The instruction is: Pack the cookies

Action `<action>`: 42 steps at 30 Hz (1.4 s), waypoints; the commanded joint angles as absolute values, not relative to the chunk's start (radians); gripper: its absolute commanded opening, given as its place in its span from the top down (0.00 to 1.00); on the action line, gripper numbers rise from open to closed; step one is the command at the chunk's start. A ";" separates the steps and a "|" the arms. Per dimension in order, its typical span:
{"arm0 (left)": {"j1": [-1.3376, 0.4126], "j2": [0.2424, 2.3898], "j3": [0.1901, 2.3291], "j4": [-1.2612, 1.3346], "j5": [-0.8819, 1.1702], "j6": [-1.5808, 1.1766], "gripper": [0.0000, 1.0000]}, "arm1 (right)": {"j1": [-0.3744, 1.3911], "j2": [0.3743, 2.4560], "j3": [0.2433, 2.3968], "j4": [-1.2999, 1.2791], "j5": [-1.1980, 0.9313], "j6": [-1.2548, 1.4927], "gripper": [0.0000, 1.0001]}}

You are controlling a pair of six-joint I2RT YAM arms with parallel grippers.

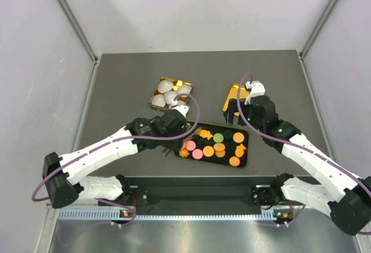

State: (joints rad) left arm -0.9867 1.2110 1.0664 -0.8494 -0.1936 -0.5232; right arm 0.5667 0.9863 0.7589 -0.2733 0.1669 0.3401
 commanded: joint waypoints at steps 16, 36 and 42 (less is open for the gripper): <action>-0.681 1.314 1.291 -0.713 -0.322 -0.430 0.68 | 0.561 0.960 0.752 -0.247 0.176 0.324 0.00; -0.449 1.589 1.373 -0.523 -0.301 -0.380 0.68 | 0.563 0.945 0.738 -0.247 0.152 0.327 0.00; -0.448 1.627 1.376 -0.508 -0.313 -0.376 0.68 | 0.563 0.942 0.738 -0.245 0.153 0.327 0.00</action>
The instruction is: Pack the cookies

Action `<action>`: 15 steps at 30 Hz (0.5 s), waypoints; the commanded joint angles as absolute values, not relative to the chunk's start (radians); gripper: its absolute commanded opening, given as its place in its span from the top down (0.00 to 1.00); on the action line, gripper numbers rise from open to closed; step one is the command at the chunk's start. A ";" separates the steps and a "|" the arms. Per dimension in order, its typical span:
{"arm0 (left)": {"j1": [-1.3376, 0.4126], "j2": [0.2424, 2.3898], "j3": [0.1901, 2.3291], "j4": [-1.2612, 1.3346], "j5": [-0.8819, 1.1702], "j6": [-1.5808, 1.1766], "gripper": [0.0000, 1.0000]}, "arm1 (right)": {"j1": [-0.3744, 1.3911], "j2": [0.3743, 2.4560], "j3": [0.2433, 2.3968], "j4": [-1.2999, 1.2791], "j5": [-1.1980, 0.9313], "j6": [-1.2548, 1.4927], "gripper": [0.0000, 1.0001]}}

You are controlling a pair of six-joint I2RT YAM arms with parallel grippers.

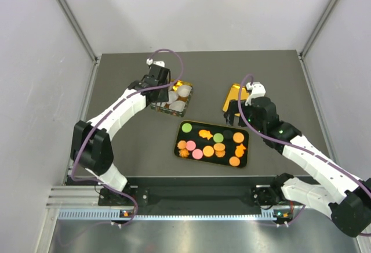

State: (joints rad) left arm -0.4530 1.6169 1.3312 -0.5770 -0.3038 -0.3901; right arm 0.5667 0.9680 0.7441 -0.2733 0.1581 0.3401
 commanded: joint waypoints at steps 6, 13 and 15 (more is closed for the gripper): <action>-0.446 1.641 1.367 -0.485 -0.331 -0.379 0.67 | 0.563 0.942 0.736 -0.244 0.149 0.327 0.00; -0.446 1.651 1.356 -0.471 -0.339 -0.380 0.65 | 0.563 0.942 0.735 -0.245 0.149 0.327 0.00; -0.446 1.652 1.356 -0.474 -0.345 -0.380 0.64 | 0.563 0.943 0.735 -0.242 0.147 0.325 0.00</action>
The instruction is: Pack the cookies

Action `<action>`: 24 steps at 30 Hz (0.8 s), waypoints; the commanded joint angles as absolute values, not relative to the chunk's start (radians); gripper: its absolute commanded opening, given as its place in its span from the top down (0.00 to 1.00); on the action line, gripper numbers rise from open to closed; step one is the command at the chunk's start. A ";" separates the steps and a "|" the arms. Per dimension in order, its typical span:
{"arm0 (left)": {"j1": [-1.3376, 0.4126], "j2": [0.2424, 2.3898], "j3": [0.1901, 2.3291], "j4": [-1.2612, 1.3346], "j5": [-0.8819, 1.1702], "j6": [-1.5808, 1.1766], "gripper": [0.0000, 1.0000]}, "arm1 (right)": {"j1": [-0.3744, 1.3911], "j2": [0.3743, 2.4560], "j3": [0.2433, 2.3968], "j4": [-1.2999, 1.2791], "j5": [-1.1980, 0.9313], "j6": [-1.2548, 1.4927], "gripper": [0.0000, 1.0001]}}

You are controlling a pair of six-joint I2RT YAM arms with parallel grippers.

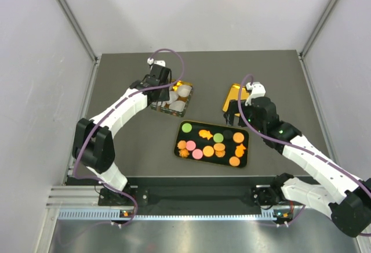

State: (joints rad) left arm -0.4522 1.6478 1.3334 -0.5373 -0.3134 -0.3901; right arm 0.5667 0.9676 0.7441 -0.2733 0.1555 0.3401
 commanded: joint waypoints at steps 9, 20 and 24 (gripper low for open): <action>-0.446 1.654 1.345 -0.468 -0.341 -0.377 0.59 | 0.563 0.943 0.736 -0.245 0.147 0.327 0.00; -0.446 1.643 1.335 -0.471 -0.327 -0.371 0.51 | 0.561 0.948 0.736 -0.245 0.146 0.325 0.00; -0.446 1.641 1.336 -0.469 -0.321 -0.370 0.51 | 0.563 0.950 0.736 -0.245 0.147 0.324 0.00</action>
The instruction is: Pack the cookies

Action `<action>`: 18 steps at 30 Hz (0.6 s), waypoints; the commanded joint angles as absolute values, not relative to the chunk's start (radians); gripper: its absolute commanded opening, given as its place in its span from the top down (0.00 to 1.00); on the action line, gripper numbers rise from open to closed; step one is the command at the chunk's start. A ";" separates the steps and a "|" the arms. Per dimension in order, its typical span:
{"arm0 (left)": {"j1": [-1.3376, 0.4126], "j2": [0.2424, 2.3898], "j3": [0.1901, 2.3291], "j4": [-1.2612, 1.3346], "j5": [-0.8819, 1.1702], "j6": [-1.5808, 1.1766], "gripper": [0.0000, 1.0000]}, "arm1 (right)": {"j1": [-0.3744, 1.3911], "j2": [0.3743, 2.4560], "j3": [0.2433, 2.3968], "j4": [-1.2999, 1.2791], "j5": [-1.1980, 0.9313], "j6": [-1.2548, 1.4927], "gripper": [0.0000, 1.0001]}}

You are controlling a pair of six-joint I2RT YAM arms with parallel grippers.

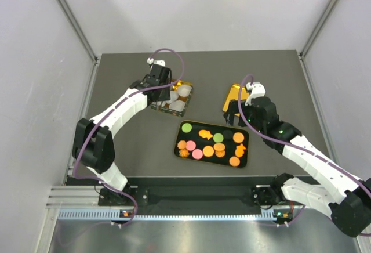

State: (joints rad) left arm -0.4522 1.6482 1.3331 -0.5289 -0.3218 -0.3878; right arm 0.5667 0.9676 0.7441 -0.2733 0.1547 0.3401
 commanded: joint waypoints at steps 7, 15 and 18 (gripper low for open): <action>-0.448 1.632 1.353 -0.488 -0.288 -0.362 0.52 | 0.563 0.950 0.736 -0.244 0.149 0.325 0.00; -0.498 1.523 1.376 -0.581 -0.186 -0.350 0.53 | 0.563 0.948 0.738 -0.247 0.153 0.324 0.00; -0.553 1.451 1.348 -0.613 -0.167 -0.348 0.53 | 0.563 0.946 0.739 -0.250 0.155 0.321 0.00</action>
State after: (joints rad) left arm -0.4999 1.5669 1.3334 -0.5884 -0.2123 -0.3634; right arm 0.5667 0.9676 0.7441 -0.2733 0.1555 0.3397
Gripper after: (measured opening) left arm 0.473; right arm 0.996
